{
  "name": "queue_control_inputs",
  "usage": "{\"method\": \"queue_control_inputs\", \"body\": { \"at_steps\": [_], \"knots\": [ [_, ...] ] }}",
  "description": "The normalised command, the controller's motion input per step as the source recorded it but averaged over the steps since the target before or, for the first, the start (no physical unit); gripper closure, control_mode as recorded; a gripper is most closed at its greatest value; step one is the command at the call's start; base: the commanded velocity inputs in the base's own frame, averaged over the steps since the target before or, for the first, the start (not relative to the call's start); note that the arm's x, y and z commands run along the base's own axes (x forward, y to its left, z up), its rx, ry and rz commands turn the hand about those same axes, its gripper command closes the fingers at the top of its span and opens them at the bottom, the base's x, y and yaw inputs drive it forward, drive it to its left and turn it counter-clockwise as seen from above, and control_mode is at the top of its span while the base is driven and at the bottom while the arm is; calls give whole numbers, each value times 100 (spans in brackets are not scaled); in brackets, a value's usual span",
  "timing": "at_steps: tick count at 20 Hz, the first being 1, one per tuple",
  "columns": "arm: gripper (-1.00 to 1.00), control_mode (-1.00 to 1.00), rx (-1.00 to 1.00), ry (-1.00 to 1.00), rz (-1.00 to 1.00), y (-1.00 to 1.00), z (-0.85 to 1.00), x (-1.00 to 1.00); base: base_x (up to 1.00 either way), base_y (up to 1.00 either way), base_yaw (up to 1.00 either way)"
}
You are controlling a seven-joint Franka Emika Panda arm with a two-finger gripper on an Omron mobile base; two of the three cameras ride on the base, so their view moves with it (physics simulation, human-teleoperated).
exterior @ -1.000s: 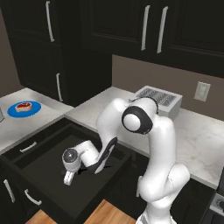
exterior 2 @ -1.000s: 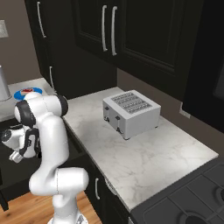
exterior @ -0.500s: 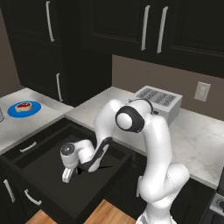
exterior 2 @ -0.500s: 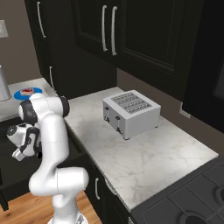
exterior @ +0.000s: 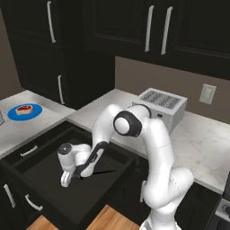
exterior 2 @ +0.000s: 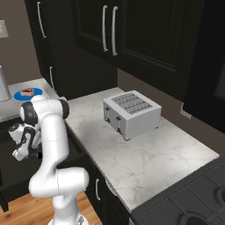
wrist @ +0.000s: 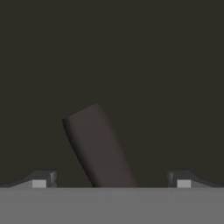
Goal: Pick up the knife from the drawer and place it on the cutting board. Then place the meat from the plate to the cutting board.
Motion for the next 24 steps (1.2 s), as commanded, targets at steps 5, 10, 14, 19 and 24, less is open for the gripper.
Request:
{"method": "queue_control_inputs", "body": {
  "at_steps": [5,10,14,19,24],
  "knots": [
    [-100,-100,-5,1,0,9,-5,0,0,0,0],
    [-100,-100,0,0,0,0,0,0,0,0,0],
    [-100,-100,0,0,0,0,-15,0,0,0,0],
    [-100,-100,0,0,0,0,-14,0,0,0,0],
    [-100,-100,0,0,0,0,-12,0,0,0,0]
  ]
}}
